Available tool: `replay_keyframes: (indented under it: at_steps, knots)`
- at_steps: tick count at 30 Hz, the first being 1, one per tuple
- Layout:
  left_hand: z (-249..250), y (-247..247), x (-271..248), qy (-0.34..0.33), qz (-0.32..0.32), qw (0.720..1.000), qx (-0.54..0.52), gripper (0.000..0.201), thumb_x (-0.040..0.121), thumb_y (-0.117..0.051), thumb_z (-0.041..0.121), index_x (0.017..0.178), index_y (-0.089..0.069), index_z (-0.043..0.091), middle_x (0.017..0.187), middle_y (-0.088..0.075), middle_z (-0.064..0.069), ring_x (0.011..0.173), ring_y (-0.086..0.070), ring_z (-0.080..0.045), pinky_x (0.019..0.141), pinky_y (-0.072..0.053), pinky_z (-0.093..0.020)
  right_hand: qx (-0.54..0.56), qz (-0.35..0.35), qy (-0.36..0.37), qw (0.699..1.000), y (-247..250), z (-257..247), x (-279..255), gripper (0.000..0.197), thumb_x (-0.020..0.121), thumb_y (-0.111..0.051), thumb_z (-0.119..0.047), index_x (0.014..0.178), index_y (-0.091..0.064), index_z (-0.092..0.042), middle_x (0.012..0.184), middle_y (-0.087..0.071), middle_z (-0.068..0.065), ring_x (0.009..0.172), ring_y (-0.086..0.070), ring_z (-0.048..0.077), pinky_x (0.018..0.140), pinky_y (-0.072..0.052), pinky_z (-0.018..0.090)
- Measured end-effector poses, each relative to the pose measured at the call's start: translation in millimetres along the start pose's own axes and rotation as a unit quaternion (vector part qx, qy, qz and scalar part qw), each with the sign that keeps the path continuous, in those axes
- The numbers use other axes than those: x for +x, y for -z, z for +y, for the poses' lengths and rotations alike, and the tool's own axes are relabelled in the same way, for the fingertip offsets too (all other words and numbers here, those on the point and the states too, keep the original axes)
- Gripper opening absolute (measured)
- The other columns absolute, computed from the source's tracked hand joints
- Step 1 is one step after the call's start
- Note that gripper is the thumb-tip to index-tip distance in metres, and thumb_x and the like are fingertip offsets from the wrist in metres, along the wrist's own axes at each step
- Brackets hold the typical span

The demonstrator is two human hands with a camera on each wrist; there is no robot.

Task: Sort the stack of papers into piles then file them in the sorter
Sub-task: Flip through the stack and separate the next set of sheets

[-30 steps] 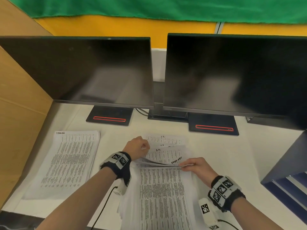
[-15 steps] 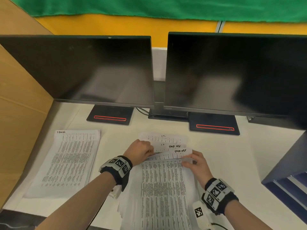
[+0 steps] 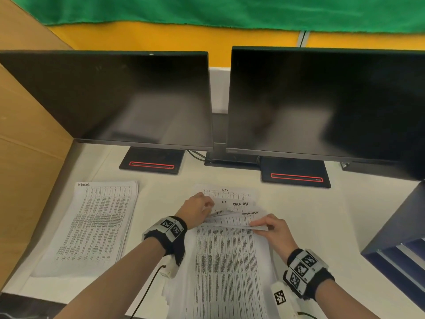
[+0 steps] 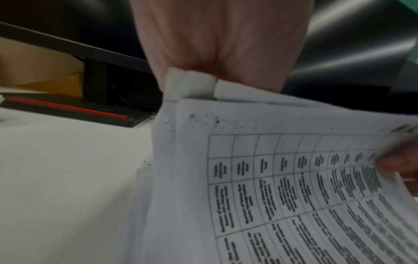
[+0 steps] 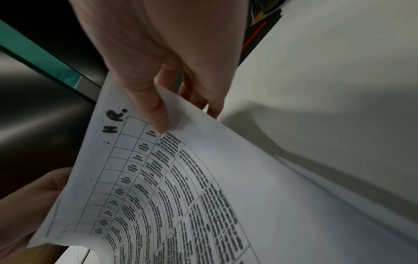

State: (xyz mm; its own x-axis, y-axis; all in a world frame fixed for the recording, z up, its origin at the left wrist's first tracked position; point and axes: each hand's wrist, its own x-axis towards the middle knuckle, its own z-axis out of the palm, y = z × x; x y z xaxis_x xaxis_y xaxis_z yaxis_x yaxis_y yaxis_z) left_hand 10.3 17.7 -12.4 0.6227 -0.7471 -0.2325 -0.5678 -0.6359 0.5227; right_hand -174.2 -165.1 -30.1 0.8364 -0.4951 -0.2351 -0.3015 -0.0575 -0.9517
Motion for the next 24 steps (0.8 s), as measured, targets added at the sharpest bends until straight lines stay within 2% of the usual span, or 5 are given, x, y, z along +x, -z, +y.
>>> replay_keyframes:
  at_steps: [5, 9, 17, 20, 24]
  knots:
    - [0.7, -1.0, 0.1, -0.006, -0.024, 0.999, 0.038, 0.034, 0.091, -0.055, 0.023, 0.125, -0.056, 0.02, 0.117, -0.048, -0.002, 0.095, -0.058, -0.023, 0.089, -0.046, -0.033, 0.006, -0.005, -0.002, 1.0, -0.4, -0.4, -1.2, 0.035, 0.07, -0.074, 0.007, 0.067, -0.076, -0.028, 0.086, -0.06, 0.018, 0.092, -0.057, 0.037, 0.09, -0.046, 0.04]
    - [0.7, -2.3, -3.0, -0.066, 0.013, 0.995, 0.072, 0.013, 0.087, -0.058, 0.022, 0.098, -0.066, 0.02, 0.104, -0.056, 0.001, 0.09, -0.055, -0.02, 0.077, -0.044, -0.028, 0.005, -0.006, 0.005, 1.0, 0.5, 1.2, -1.6, 0.04, 0.068, -0.075, 0.007, 0.063, -0.075, -0.032, 0.086, -0.058, 0.013, 0.088, -0.057, 0.029, 0.086, -0.046, 0.031]
    - [5.9, -2.5, -10.1, -0.066, -0.031, 0.997, -0.025, 0.003, 0.085, -0.065, 0.021, 0.086, -0.067, 0.019, 0.091, -0.07, 0.001, 0.083, -0.059, -0.009, 0.072, -0.04, -0.017, 0.028, -0.014, -0.001, 1.0, 1.1, 8.2, -0.6, 0.019, 0.064, -0.077, 0.009, 0.073, -0.074, -0.008, 0.114, -0.058, 0.002, 0.111, -0.053, 0.003, 0.095, -0.042, 0.012]
    - [11.3, -0.9, -12.3, -0.054, -0.045, 0.996, -0.048, 0.01, 0.09, -0.059, 0.028, 0.092, -0.065, 0.02, 0.085, -0.068, 0.003, 0.074, -0.059, -0.007, 0.065, -0.041, -0.012, 0.03, -0.024, 0.0, 0.999, 2.0, 6.0, -0.5, 0.016, 0.068, -0.073, 0.012, 0.077, -0.074, -0.002, 0.102, -0.066, 0.014, 0.099, -0.061, 0.015, 0.08, -0.048, 0.009]
    - [12.8, -1.3, -5.2, 0.006, -0.006, 1.0, -0.026, 0.03, 0.1, -0.034, 0.033, 0.119, -0.052, 0.019, 0.098, -0.067, -0.008, 0.084, -0.062, -0.022, 0.078, -0.049, -0.034, 0.027, -0.021, 0.002, 0.999, 2.3, 2.6, 0.5, 0.013, 0.071, -0.071, 0.011, 0.08, -0.074, 0.001, 0.09, -0.068, 0.016, 0.084, -0.062, 0.018, 0.073, -0.049, 0.01]
